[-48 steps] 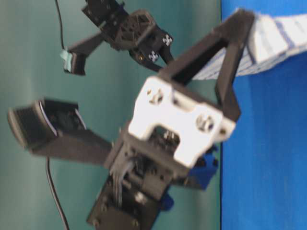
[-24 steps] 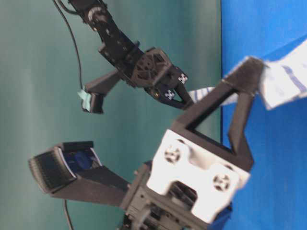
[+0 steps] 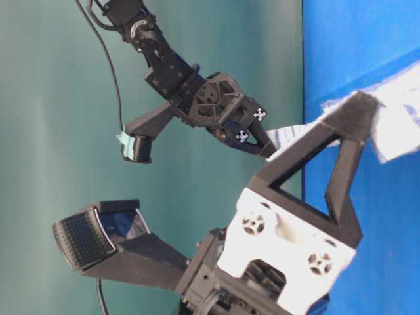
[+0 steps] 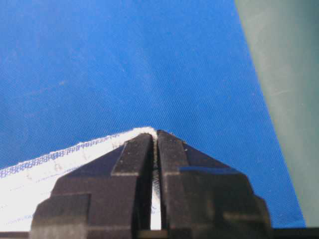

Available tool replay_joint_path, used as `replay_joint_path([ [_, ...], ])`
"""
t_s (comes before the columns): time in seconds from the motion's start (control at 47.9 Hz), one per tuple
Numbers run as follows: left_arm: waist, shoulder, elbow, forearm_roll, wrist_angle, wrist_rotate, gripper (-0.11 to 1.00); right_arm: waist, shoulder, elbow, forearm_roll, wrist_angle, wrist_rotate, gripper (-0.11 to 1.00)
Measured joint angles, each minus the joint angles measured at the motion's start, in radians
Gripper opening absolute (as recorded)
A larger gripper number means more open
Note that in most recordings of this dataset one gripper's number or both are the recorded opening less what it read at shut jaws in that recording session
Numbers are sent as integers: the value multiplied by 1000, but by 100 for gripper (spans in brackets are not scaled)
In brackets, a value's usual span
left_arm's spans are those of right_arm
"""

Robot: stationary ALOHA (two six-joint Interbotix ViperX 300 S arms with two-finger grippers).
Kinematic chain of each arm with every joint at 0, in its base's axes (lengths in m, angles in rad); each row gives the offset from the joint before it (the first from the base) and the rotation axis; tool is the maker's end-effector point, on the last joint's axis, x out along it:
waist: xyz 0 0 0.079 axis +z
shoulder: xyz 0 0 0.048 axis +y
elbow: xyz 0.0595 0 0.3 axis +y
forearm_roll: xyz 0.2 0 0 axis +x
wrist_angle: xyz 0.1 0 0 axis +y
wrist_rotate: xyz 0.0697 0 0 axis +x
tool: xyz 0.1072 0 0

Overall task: Fold the blue towel.
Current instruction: 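Rotate the held strip to vertical, right gripper at top, left at bottom, then lay the strip down vertically and open both grippers, then move both grippers to the top end of the vertical strip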

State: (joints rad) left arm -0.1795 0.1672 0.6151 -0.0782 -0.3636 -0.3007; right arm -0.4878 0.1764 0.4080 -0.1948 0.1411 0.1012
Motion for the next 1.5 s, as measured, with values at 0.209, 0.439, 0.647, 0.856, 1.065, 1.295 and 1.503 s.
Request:
replay_joint_path([
  [0.209,-48,0,0,0,-2,-5,16,-5,11,-2,-3,-3,-5,32],
  [0.439,-71,0,11,2,23,-20,48,-21,11,-6,-3,-14,-5,71],
  [0.647,-77,-51,41,2,37,-23,61,-15,11,-9,-11,-15,-5,77],
  [0.856,-74,-112,74,5,40,-14,61,-11,9,-12,-15,-12,-5,77],
  [1.065,-52,-175,107,12,58,-9,61,6,-66,20,-15,14,0,77],
  [1.295,14,-258,152,23,110,44,61,29,-201,140,-15,18,15,77],
  [1.503,109,-327,202,23,133,199,61,28,-351,288,-9,8,20,77],
])
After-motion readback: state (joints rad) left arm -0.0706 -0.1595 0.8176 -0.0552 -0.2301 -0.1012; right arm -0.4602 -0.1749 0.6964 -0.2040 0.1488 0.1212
